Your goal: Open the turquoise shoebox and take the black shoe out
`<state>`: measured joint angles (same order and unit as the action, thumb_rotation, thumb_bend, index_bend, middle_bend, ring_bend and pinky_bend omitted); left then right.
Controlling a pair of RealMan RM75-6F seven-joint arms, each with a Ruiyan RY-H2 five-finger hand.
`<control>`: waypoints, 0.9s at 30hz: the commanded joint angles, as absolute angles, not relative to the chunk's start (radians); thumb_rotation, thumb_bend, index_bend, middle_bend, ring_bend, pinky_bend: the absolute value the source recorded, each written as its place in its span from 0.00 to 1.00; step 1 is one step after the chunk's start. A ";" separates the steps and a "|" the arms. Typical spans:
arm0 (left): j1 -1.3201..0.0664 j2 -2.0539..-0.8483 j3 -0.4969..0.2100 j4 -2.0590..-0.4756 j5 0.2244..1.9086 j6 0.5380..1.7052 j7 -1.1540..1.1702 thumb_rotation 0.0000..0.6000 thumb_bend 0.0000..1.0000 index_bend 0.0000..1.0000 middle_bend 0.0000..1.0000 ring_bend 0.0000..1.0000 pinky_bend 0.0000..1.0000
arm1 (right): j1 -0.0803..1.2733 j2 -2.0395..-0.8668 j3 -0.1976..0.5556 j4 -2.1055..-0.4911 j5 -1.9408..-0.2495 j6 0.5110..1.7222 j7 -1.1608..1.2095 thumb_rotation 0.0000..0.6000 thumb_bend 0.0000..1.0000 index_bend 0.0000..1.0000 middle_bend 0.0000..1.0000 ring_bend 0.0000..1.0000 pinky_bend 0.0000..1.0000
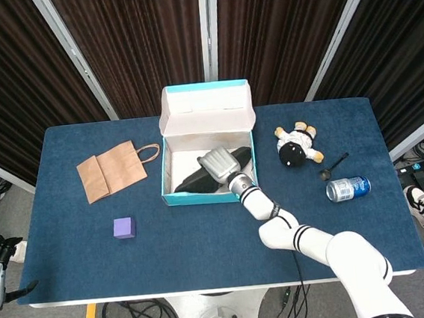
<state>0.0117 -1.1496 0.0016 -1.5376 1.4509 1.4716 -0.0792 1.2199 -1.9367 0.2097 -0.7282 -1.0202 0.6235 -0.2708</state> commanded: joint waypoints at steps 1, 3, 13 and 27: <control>0.011 -1.149 0.000 -1.539 1.452 1.473 -0.078 1.00 0.00 0.17 0.14 0.07 0.06 | 1.191 -1.911 0.233 -0.764 -1.088 0.694 -0.184 1.00 0.31 0.76 0.61 0.53 0.67; 0.011 -1.148 0.000 -1.541 1.455 1.475 -0.077 1.00 0.00 0.17 0.14 0.07 0.06 | 1.178 -1.893 0.244 -0.787 -1.113 0.733 -0.154 1.00 0.31 0.76 0.61 0.54 0.68; 0.009 -1.142 -0.003 -1.547 1.461 1.481 -0.071 1.00 0.00 0.17 0.14 0.07 0.06 | 1.097 -1.731 0.280 -1.010 -1.222 0.911 -0.057 1.00 0.31 0.77 0.61 0.54 0.68; 0.002 -1.132 -0.004 -1.570 1.485 1.492 -0.056 1.00 0.00 0.17 0.14 0.07 0.06 | 0.862 -1.325 0.168 -1.722 -1.274 0.971 0.039 1.00 0.31 0.77 0.61 0.53 0.61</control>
